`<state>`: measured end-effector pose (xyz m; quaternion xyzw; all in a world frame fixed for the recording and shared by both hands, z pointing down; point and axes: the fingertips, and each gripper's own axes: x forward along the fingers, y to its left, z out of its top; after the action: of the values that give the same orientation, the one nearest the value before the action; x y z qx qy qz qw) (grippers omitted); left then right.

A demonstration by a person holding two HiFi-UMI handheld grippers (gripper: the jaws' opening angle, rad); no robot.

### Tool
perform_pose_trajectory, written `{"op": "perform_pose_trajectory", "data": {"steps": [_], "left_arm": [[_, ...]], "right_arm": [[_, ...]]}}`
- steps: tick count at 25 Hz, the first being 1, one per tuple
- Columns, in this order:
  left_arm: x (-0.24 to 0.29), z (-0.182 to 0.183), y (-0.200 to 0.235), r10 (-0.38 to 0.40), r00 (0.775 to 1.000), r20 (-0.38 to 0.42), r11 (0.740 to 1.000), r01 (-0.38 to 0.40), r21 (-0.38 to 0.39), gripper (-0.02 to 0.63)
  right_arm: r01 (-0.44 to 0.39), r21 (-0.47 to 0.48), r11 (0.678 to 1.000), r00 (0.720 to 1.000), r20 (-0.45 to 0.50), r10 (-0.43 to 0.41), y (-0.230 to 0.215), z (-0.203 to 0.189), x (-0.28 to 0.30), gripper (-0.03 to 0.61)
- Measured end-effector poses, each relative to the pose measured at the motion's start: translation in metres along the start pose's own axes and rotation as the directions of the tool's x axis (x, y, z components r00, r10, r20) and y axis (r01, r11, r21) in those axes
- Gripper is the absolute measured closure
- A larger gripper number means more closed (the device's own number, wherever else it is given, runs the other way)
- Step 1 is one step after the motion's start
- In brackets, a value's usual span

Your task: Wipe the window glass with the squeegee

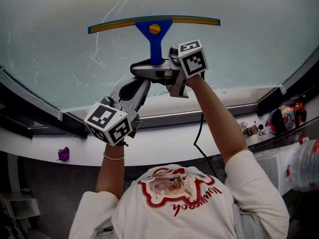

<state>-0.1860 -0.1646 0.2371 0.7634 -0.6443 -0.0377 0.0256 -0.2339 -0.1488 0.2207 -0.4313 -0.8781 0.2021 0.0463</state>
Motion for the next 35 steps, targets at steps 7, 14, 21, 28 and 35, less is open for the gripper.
{"op": "perform_pose_trajectory", "data": {"steps": [7,14,21,28,35], "left_arm": [[-0.001,-0.017,0.000,-0.004,0.999,-0.036,1.000,0.003,-0.010,0.607],[-0.002,-0.029,0.000,0.010,0.999,-0.043,0.999,-0.012,-0.039,0.608],[-0.004,-0.037,-0.003,0.016,0.999,-0.052,0.999,-0.019,-0.047,0.607],[-0.004,-0.051,-0.002,0.019,0.997,-0.069,0.997,-0.023,-0.071,0.607],[-0.007,-0.068,-0.001,0.014,0.997,-0.070,0.996,-0.020,-0.090,0.607]], "right_arm": [[-0.003,0.019,1.000,1.000,0.004,0.003,-0.006,-0.015,-0.001,0.523],[-0.004,0.034,0.999,1.000,-0.003,0.005,-0.010,-0.028,-0.003,0.520],[-0.009,0.053,0.999,1.000,-0.001,0.009,-0.012,-0.039,-0.004,0.518],[-0.006,0.080,0.997,1.000,-0.008,0.006,-0.019,-0.054,-0.005,0.515],[-0.005,0.097,0.995,1.000,-0.011,0.006,-0.022,-0.068,-0.005,0.514]]}}
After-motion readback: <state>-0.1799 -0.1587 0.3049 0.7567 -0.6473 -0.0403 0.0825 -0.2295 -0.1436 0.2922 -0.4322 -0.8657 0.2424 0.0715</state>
